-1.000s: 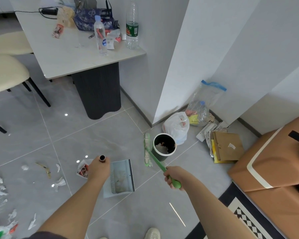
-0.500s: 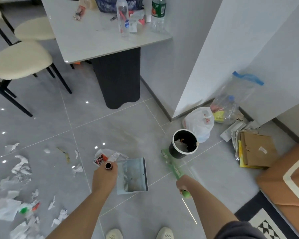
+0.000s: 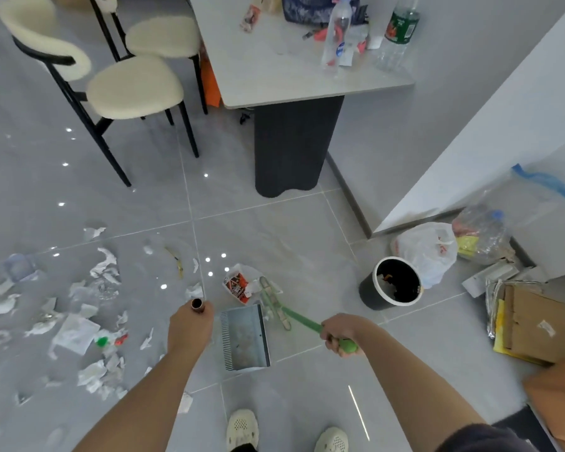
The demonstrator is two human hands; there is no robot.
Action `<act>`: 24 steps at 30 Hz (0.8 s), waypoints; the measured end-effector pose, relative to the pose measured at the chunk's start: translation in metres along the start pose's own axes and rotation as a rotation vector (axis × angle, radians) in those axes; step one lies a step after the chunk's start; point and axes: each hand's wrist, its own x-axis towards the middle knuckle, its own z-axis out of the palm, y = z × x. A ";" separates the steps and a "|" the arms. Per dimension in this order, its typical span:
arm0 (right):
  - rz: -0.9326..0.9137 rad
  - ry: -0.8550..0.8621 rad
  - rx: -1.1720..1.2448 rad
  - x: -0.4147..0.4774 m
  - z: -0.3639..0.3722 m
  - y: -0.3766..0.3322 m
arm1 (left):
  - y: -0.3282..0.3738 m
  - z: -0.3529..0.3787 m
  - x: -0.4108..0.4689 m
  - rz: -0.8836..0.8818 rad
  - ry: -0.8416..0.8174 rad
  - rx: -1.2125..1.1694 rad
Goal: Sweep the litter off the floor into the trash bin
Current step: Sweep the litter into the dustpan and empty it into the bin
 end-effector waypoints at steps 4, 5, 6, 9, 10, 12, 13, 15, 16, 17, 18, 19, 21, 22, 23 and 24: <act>-0.120 0.167 -0.227 -0.004 0.033 -0.043 | -0.024 -0.037 0.016 -0.041 0.036 -0.016; -0.167 0.217 -0.325 -0.001 0.043 -0.053 | -0.032 -0.044 0.021 -0.053 0.050 -0.018; -0.187 0.252 -0.400 0.002 0.048 -0.061 | -0.039 -0.049 0.024 -0.057 0.059 -0.017; -0.221 0.317 -0.588 0.011 0.057 -0.083 | -0.055 -0.059 0.036 -0.066 0.080 -0.008; -0.235 0.328 -0.622 0.014 0.059 -0.091 | -0.058 -0.060 0.041 -0.075 0.098 -0.016; -0.233 0.345 -0.653 0.023 0.059 -0.105 | -0.060 -0.062 0.052 -0.110 0.136 -0.056; -0.217 0.352 -0.637 0.027 0.058 -0.112 | -0.059 -0.061 0.058 -0.129 0.155 -0.075; -0.189 0.365 -0.624 0.041 0.055 -0.121 | -0.058 -0.058 0.071 -0.174 0.200 -0.114; -0.181 0.367 -0.638 0.047 0.053 -0.123 | -0.056 -0.057 0.076 -0.196 0.225 -0.137; -0.183 0.364 -0.668 0.054 0.051 -0.127 | -0.054 -0.054 0.083 -0.213 0.248 -0.151; -0.195 0.366 -0.703 0.062 0.050 -0.130 | -0.052 -0.052 0.089 -0.222 0.262 -0.156; -0.209 0.369 -0.742 0.069 0.048 -0.133 | -0.049 -0.050 0.094 -0.226 0.270 -0.156; -0.238 0.363 -0.820 0.079 0.048 -0.139 | -0.044 -0.046 0.105 -0.232 0.279 -0.159; -0.255 0.350 -0.861 0.082 0.049 -0.141 | -0.042 -0.045 0.111 -0.232 0.281 -0.155; -0.272 0.333 -0.900 0.085 0.050 -0.142 | -0.041 -0.045 0.117 -0.236 0.272 -0.154; -0.285 0.316 -0.940 0.086 0.050 -0.142 | -0.039 -0.045 0.123 -0.244 0.262 -0.160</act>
